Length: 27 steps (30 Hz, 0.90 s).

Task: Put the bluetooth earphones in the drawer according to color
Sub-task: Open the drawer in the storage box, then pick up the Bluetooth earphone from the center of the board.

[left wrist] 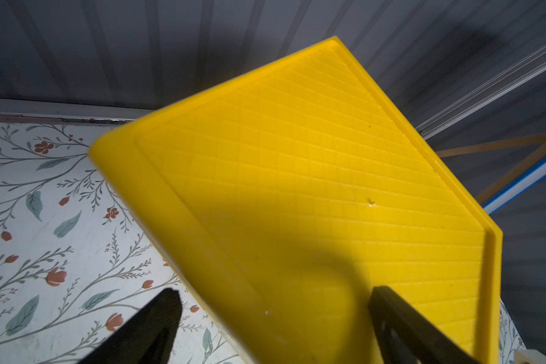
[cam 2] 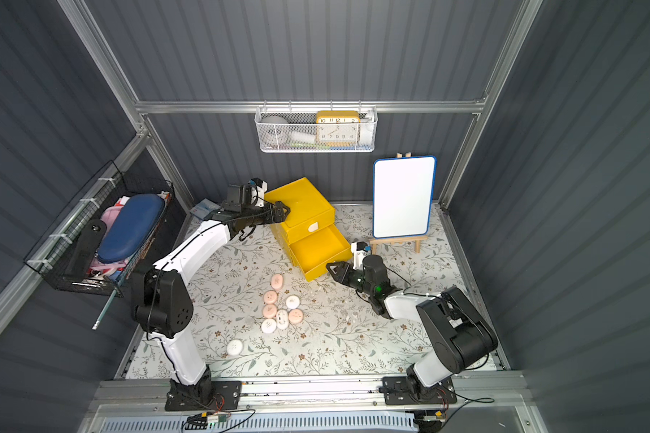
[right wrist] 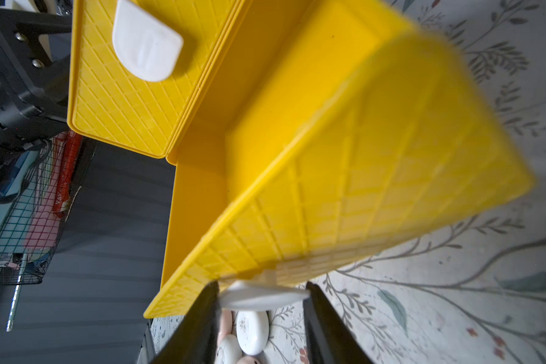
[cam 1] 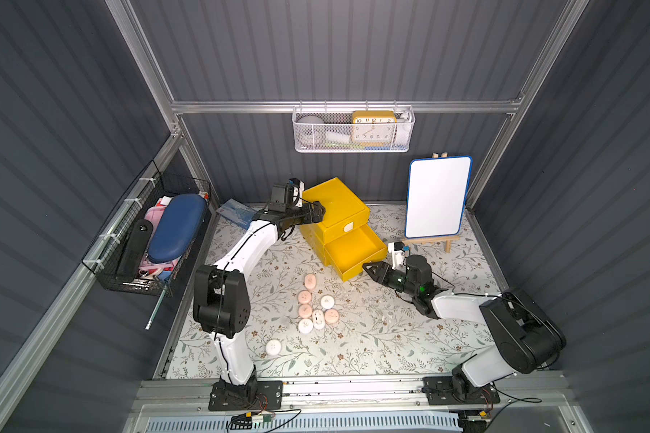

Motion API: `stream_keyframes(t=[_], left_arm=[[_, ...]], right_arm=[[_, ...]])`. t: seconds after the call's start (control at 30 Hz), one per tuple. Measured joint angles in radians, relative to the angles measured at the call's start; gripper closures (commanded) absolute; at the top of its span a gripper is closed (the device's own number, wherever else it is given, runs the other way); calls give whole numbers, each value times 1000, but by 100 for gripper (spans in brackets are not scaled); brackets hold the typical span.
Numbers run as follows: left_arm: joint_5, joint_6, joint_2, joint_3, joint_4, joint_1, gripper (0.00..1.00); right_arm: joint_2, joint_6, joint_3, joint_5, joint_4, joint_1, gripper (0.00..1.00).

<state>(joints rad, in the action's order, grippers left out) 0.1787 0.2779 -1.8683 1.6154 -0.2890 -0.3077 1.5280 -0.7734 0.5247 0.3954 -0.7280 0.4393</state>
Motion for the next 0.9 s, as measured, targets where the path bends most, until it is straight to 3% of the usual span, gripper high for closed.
stream_keyframes(t=[0.2,0.43,0.57,0.7,0.9], left_arm=[[0,3,2,-2,2,0,2],[-7,5,53,-42,-21,0,1],[-14,8,135,-104,-67,0,1],[-22,21,240,-170,-88,0,1],[-26,56,446,-341,-87,-1,1]], right_arm=[[-68,23,-24,-14,62,0,57],[-119,56,-25,-34,145,0,28],[-198,83,-23,-39,232,0,18],[-290,105,-21,-45,331,0,1],[-449,152,-14,-53,524,0,1]])
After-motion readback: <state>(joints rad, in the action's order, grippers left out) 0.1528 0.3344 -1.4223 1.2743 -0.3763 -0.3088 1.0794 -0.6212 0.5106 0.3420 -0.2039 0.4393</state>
